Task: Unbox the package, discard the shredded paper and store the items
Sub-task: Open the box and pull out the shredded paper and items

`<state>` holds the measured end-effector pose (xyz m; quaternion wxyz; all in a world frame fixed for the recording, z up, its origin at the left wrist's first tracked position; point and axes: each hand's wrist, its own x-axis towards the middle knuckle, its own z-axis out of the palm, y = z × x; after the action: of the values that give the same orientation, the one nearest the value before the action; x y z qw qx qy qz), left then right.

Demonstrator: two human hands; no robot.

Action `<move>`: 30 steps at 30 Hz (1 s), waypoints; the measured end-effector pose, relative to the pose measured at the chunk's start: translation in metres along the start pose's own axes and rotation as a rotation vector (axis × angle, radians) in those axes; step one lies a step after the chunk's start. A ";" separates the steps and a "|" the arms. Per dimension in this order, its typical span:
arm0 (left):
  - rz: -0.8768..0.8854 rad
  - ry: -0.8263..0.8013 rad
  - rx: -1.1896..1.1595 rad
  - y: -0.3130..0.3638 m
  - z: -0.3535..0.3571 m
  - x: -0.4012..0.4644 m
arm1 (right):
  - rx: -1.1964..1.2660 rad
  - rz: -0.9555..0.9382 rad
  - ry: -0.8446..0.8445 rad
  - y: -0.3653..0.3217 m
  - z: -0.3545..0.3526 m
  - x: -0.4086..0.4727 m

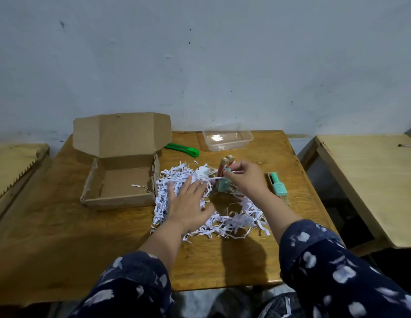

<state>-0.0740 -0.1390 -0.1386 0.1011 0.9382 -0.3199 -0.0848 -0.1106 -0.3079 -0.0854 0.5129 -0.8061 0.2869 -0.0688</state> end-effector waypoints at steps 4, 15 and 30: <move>-0.006 0.377 -0.242 0.019 -0.021 0.010 | 0.132 -0.078 0.064 -0.014 -0.003 -0.003; -0.149 0.256 -0.683 0.045 -0.028 0.035 | 0.359 -0.070 0.106 -0.024 -0.003 -0.008; 0.214 0.059 -0.210 0.076 0.004 0.044 | -0.195 0.115 0.358 0.023 -0.072 0.003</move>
<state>-0.0850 -0.2250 -0.1283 0.2162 0.8851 -0.4045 -0.0791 -0.1458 -0.3732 -0.0726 0.3765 -0.8092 0.4243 -0.1532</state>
